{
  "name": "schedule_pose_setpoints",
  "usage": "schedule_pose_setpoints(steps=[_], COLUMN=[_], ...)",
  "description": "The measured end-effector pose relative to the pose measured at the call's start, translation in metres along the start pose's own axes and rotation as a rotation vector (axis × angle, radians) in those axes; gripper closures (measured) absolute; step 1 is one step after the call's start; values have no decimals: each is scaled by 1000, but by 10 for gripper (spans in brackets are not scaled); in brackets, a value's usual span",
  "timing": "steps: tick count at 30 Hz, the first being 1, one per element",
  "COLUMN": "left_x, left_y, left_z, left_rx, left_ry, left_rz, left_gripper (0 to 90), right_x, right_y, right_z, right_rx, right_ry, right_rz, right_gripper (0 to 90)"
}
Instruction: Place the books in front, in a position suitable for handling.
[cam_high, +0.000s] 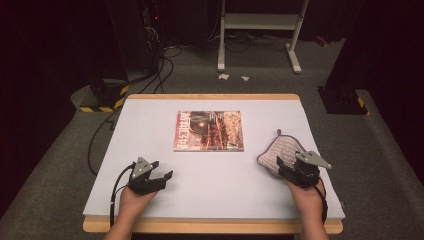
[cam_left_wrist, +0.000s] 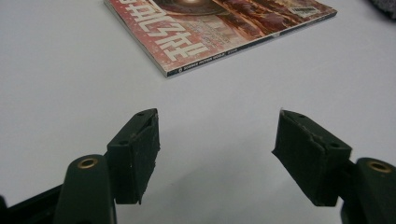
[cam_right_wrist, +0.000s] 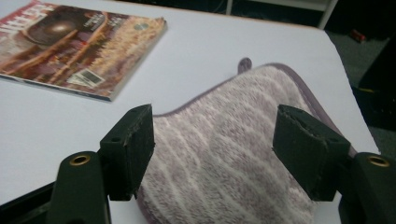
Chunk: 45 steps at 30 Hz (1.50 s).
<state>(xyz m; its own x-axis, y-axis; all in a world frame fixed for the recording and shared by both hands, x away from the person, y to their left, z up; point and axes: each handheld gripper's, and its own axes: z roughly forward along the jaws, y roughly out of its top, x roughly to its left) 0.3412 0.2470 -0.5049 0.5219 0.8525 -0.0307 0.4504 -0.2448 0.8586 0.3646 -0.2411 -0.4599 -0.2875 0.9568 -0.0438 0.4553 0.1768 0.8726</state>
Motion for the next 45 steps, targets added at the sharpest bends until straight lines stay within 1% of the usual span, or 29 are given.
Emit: schedule_pose_setpoints(steps=[3,8,10,12,14,16,19,23,26,31,32,33,36,37,38,39,40,43,45], left_x=[0,0,0,0,0,0,0,0,0,1,0,0,0,-1,-1,-2,-2,-3,-2], left_y=[0,0,0,-1,-1,0,0,0,1,4,5,6,9,10,12,13,15,21,26], left_z=[0,0,1,2,2,2,2,2,1,1,0,0,1,2,2,4,5,11,17], left_rx=[-6,-2,2,12,9,5,4,-11,-21,-29,-30,-26,-19,-10,1,10,18,65,83], left_ry=[-5,1,-3,-4,-3,-2,-4,-13,-10,-6,-5,-6,-12,-15,-15,-19,-25,-15,-12], left_rz=[-3,2,0,-1,0,-1,-3,-12,-3,8,8,11,1,0,7,0,-7,-3,4], left_gripper=[309,310,309,309,309,309,307,303,268,232,227,221,191,181,178,172,168,164,165], right_x=[6,17,21,25,29,33,41,54,64,78,82,84,90,91,92,93,94,93,93], right_y=[3,4,3,1,1,0,-2,-5,-5,-2,-2,-2,1,3,5,7,9,13,15], right_z=[-3,-4,-1,2,4,7,12,20,25,36,38,39,45,47,49,51,53,58,62], right_rx=[-21,-57,-58,-47,-40,-37,-19,10,24,54,58,54,70,78,85,96,101,107,110], right_ry=[27,95,126,141,152,161,173,193,212,255,273,279,283,285,278,267,258,253,241], right_rz=[-18,-40,-40,-45,-55,-54,-76,-104,-124,-109,-101,-104,-107,-116,-126,-142,-146,-134,-135], right_gripper=[288,299,300,292,277,252,238,210,185,155,161,163,154,155,155,154,152,152,152])
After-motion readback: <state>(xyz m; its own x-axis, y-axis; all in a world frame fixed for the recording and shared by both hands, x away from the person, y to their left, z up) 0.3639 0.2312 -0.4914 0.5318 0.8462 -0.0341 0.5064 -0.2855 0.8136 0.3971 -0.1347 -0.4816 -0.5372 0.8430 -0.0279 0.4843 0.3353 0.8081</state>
